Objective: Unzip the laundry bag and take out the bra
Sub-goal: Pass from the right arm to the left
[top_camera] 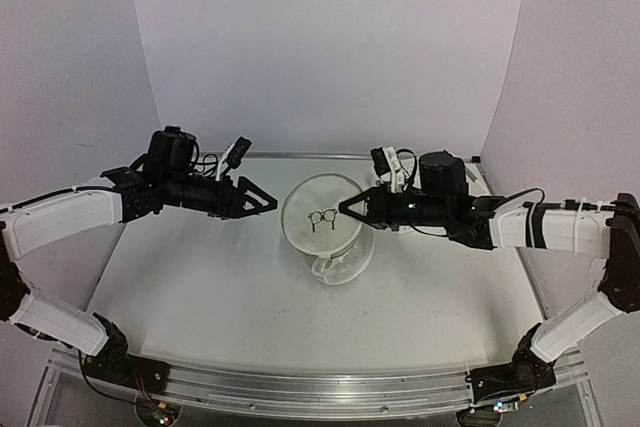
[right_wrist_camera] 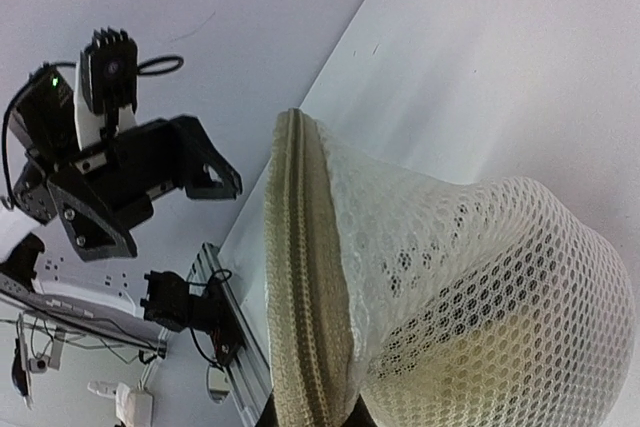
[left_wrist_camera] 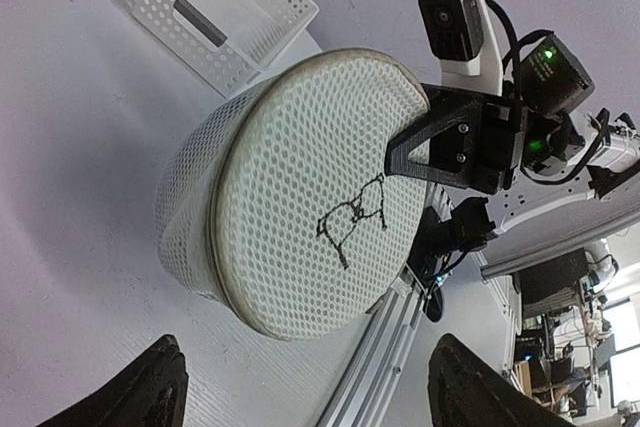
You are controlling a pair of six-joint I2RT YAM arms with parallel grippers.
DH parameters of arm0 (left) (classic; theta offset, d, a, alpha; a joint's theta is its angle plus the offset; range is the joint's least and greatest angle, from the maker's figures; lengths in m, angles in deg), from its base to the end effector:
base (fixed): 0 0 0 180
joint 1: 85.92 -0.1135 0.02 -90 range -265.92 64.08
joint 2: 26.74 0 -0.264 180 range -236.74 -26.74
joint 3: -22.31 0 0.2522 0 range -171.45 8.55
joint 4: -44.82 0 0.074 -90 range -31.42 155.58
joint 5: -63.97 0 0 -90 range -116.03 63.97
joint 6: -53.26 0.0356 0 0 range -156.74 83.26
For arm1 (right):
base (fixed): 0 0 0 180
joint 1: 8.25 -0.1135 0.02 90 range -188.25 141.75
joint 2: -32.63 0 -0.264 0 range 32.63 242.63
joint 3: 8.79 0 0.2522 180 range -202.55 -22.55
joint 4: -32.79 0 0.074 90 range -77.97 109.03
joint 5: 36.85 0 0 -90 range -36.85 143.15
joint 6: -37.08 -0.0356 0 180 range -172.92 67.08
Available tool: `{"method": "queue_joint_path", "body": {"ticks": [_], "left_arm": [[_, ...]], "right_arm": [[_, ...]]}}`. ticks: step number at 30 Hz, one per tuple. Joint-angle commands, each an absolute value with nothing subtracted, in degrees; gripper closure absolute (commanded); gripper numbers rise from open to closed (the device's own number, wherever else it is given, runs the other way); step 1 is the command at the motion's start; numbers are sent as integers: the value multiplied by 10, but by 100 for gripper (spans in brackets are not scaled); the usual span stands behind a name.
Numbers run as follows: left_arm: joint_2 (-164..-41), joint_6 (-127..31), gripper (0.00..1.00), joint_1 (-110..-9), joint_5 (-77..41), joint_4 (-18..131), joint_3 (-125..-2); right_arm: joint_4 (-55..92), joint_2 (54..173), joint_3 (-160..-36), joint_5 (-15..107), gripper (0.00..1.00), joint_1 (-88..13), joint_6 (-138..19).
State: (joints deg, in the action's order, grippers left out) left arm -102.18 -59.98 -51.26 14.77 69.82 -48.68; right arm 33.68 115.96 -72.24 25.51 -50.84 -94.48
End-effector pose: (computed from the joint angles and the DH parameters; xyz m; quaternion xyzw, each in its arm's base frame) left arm 0.2278 -0.1858 0.2998 0.2554 0.7880 -0.4921 0.2678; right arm 0.2291 0.2330 0.2556 -0.1458 0.7892 0.5223 0.2883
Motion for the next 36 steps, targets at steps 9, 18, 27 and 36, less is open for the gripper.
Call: {"method": "queue_joint_path", "body": {"ticks": [9, 18, 27, 36], "left_arm": [[-938, -882, 14, -514, 88, 405, -327], [-949, -968, 17, -514, 89, 317, -296], [-962, -1027, 24, -514, 92, 251, -262], [-964, -1057, 54, -514, 95, 211, -254]], "right_arm": [[537, 1174, -752, 384, 100, -552, -1117], [586, 1215, -784, 378, 100, -575, -1131], [617, 1244, -804, 349, 100, -586, -1142], [628, 1260, -803, 321, 100, -594, -1137]]}}
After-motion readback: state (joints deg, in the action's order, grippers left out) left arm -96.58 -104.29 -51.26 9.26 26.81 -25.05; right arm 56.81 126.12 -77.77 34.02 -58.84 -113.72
